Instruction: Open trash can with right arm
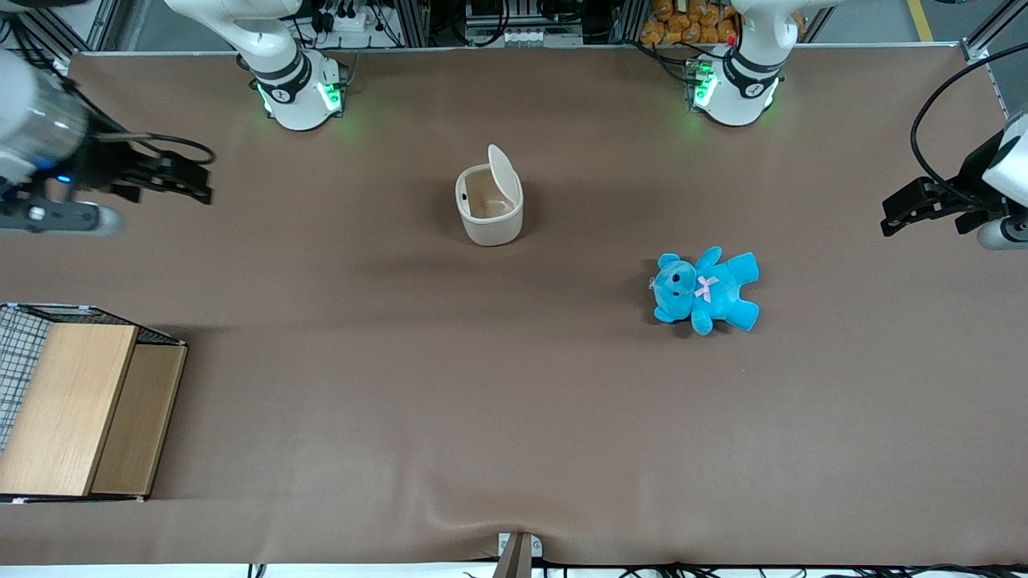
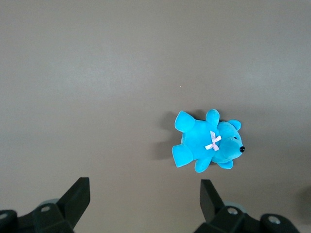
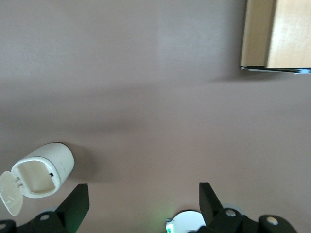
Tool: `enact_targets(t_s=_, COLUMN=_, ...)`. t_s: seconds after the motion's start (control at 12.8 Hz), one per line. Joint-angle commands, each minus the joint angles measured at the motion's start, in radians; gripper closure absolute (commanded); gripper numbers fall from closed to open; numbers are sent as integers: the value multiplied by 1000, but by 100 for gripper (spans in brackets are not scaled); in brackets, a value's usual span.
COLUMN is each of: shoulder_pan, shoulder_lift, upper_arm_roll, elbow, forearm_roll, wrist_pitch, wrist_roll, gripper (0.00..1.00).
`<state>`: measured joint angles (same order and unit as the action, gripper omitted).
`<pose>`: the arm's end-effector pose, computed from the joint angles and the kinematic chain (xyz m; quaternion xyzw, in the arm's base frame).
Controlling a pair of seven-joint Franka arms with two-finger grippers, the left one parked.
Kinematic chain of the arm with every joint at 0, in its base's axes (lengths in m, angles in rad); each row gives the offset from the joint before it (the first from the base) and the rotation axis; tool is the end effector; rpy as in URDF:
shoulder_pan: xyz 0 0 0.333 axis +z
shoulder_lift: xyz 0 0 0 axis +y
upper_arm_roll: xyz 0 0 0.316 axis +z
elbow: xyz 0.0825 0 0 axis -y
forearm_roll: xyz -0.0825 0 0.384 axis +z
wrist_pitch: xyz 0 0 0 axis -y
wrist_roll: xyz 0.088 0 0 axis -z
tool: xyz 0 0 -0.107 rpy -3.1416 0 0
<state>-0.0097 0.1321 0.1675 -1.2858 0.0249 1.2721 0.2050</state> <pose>0.5550 0.0835 0.6578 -0.9969 0.0207 0.0749 0.0098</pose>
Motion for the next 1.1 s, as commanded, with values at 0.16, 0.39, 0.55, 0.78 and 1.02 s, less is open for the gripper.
enact_targets(t_s=0.16, shoulder_pan=7, shoulder_lift=-80, upper_arm_roll=-118, elbow=-38, forearm_roll=4, wrist_pitch=-23, wrist_roll=-111, gripper=0)
enact_targets(t_s=0.39, shoulder_pan=7, shoulder_lift=-146, upper_arm_roll=-164, elbow=-134, forearm_roll=4, wrist_pitch=19, wrist_roll=-142, gripper=0)
enact_targets(t_s=0.55, shoulder_pan=7, shoulder_lift=-169, upper_arm_roll=-195, elbow=-174, forearm_roll=6, wrist_pitch=39, wrist_roll=-180, gripper=0)
enact_targets(t_s=0.78, shoulder_pan=7, shoulder_lift=-169, upper_arm_roll=-233, elbow=-185, forearm_roll=4, wrist_pitch=70, wrist_roll=-214, gripper=0)
enact_targets(t_s=1.02, shoulder_pan=8, shoulder_lift=-174, upper_arm_roll=-235, elbow=-208, forearm_roll=6, wrist_pitch=85, wrist_roll=-213, gripper=0)
